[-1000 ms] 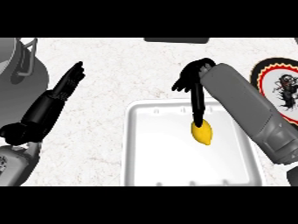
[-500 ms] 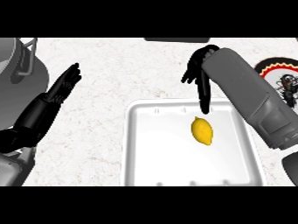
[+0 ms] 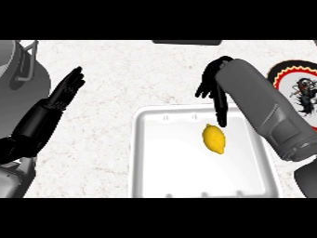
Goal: Pick the lemon from the tray and place it in the plate
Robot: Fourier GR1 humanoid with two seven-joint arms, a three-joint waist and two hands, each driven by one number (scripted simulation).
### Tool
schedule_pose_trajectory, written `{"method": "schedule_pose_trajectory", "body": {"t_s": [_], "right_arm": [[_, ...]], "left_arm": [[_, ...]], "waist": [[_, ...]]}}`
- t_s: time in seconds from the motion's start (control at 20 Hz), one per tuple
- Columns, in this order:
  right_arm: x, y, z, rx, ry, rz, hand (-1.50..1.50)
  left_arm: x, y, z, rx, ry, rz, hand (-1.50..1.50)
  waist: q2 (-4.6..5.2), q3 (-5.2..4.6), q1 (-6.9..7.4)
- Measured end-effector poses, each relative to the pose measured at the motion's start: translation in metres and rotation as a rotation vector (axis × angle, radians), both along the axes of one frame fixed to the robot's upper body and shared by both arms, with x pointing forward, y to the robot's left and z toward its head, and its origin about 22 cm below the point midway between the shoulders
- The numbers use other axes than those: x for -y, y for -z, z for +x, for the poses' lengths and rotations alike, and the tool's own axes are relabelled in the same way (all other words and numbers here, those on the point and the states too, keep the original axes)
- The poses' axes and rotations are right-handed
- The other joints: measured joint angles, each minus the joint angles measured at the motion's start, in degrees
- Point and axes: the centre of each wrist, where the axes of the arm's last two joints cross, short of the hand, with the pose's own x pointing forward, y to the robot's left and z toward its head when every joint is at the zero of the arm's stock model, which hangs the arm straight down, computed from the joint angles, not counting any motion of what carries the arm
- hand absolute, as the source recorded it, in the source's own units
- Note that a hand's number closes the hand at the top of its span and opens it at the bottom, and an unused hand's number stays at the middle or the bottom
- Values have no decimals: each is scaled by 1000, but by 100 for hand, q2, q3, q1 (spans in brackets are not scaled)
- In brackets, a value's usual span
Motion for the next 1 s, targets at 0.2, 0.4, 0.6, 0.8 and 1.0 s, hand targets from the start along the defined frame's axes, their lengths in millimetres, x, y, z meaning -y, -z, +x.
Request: {"method": "schedule_pose_trajectory", "body": {"t_s": [0.2,0.4,0.6,0.8,1.0], "right_arm": [[0,13,-4,-30,-30,-20,-150],[-8,27,-9,-62,-59,-38,-150],[-12,43,-16,-94,-83,-44,-150],[-10,48,-19,-112,-106,-30,-150],[-13,57,-24,-133,-133,-33,-150]], "left_arm": [[5,2,5,0,-4,-1,0],[1,6,0,-1,-6,1,0],[-3,8,1,-5,-15,3,0],[-7,5,-1,-10,-16,6,0],[-10,2,-1,-8,-23,10,0]], "waist": [[6,1,-23],[-13,-1,-42],[-48,-9,-87],[-96,-17,-99],[-154,-39,-120]]}}
